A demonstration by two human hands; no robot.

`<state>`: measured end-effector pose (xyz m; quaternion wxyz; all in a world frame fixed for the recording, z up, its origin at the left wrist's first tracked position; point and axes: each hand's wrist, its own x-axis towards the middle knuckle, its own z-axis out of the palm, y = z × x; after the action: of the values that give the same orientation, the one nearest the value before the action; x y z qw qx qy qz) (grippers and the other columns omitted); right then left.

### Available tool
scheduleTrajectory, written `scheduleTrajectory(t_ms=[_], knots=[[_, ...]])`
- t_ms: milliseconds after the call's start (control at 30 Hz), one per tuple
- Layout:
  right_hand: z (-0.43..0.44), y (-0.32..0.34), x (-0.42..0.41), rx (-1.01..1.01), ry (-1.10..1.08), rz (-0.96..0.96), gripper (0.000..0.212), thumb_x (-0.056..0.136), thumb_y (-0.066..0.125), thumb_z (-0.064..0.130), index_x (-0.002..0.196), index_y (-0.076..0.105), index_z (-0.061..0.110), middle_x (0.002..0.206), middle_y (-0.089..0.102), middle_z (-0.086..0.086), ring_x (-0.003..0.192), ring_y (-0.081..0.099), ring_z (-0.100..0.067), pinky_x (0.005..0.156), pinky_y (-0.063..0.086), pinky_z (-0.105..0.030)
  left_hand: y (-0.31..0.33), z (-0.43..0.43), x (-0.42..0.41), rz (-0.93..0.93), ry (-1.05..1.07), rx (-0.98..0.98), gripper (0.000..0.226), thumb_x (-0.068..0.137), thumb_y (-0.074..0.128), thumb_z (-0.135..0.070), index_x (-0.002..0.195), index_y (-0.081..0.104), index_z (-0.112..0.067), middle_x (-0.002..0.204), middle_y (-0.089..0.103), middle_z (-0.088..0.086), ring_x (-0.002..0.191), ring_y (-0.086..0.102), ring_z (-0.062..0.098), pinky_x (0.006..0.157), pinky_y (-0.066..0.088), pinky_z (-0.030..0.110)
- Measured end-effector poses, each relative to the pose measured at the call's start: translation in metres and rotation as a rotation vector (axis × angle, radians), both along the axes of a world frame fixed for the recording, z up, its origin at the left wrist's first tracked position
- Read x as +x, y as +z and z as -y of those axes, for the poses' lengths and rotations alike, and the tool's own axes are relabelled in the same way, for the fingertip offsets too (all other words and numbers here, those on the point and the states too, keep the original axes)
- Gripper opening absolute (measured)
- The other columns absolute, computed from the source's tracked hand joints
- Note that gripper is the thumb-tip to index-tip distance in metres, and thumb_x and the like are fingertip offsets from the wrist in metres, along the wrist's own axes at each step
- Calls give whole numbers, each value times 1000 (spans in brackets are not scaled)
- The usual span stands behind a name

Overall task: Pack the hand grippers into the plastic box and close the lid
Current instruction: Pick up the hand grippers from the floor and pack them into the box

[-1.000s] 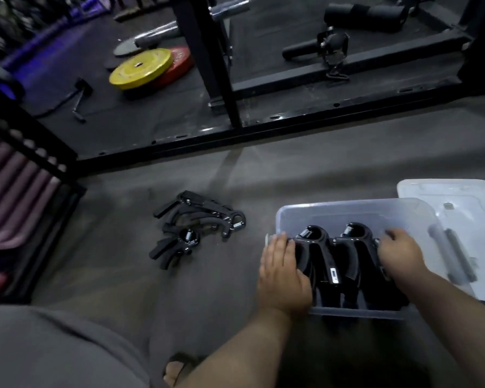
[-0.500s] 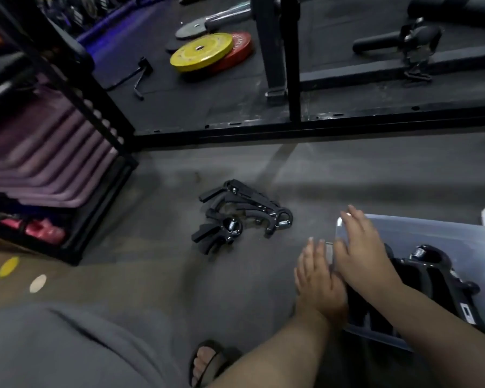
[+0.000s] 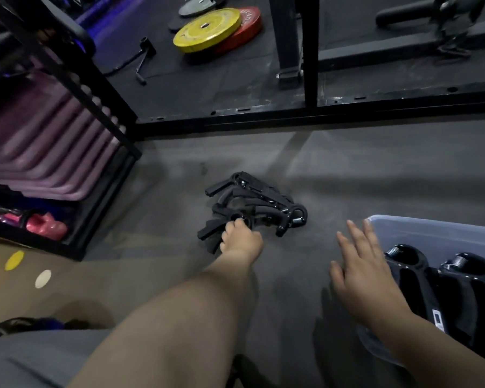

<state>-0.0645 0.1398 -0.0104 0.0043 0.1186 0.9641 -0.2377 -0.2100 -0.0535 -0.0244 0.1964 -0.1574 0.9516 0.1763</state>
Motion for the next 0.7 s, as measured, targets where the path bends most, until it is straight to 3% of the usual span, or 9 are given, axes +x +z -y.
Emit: scheduleTrajectory(t_ms=[167,300,400,567,700], knots=[[1,2,2,-34,4,22,59,93,50,32,148,39,14,163,15,1,149,-19,-11,120,19,-44,2,-9,-45,26,-76,56,64,89,46,-24,150,25,-26,158,18,0,142,23,29,114,23,49],[0,-1,2,-56,5,-11,54,90,57,26,141,48,11,160,23,0,150,-13,-12,117,25,-45,-22,5,-43,175,-60,-125,68,88,49,-33,149,19,-26,159,12,4,146,13,30,114,11,60],[-2,-5,2,-75,8,-42,50,86,62,21,134,55,9,157,30,-3,152,-6,-15,113,29,-47,-48,23,-29,245,-39,-185,77,88,53,-30,151,9,-27,158,8,10,146,5,31,114,16,58],[1,-6,0,-65,-1,-98,52,80,48,27,129,59,10,152,36,-4,152,0,-21,116,22,-41,-56,22,-28,126,-95,-302,55,87,56,-28,136,30,-27,139,37,14,129,35,33,105,26,46],[1,-7,-1,-62,2,-106,52,79,48,27,127,60,10,151,38,-5,152,0,-22,115,20,-40,-54,20,-24,149,-147,-331,46,89,49,-19,132,35,-25,135,43,13,125,43,32,102,30,44]])
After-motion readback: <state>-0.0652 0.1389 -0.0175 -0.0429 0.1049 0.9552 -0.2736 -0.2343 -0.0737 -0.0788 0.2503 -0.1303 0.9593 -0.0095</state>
